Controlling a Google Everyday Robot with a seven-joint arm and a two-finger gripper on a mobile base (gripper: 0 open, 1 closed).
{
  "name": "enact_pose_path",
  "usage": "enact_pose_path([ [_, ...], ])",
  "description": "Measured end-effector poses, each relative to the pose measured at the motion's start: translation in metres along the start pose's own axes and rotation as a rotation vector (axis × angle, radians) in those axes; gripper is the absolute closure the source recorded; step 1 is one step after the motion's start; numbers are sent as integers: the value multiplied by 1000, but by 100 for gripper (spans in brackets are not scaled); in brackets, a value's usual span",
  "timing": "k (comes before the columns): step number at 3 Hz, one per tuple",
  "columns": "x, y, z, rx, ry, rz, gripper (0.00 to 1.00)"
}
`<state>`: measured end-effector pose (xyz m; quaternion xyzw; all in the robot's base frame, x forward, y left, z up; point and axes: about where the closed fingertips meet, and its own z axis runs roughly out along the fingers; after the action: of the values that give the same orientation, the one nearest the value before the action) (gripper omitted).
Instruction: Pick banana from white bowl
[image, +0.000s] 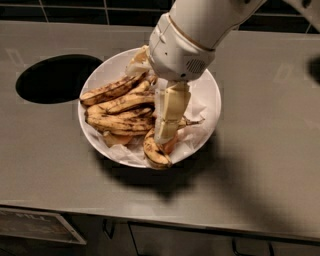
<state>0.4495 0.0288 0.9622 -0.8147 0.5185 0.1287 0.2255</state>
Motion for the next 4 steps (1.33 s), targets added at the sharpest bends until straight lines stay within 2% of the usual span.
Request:
enact_pose_path([
  [1, -9, -2, 9, -29, -17, -16, 12],
  [2, -30, 0, 10, -38, -43, -39, 11],
  [3, -37, -1, 13, -19, -51, -10, 23],
  [4, -26, -2, 17, 21, -60, 53, 29],
])
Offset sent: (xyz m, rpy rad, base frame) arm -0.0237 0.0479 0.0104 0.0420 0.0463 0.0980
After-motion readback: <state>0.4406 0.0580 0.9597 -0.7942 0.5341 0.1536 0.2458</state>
